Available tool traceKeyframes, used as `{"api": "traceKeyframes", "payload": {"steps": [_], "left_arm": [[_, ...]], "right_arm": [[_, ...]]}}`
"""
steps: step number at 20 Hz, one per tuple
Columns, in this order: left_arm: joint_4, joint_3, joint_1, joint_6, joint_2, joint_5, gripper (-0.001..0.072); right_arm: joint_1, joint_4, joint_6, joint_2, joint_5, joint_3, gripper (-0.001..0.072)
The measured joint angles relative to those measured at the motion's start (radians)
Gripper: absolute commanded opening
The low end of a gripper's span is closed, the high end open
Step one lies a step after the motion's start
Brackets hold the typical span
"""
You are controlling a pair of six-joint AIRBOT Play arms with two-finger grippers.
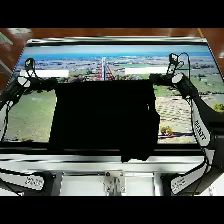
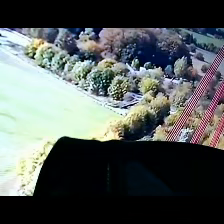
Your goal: Fold the shirts.
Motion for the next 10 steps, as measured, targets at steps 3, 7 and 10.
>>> {"api": "traceKeyframes", "payload": {"steps": [3,7,10], "left_arm": [[0.013,0.0,0.003,0.001,-0.013,-0.073,0.0045],[0.028,0.001,0.027,0.003,-0.016,-0.24,0.0045],[0.054,0.001,0.048,0.003,-0.016,-0.383,0.0045]], "right_arm": [[-0.004,-0.002,-0.004,0.003,0.056,0.0,0.0068],[-0.034,-0.033,0.054,0.027,0.236,0.0,0.0067],[-0.06,-0.083,0.127,0.035,0.414,0.0,0.0067]]}}
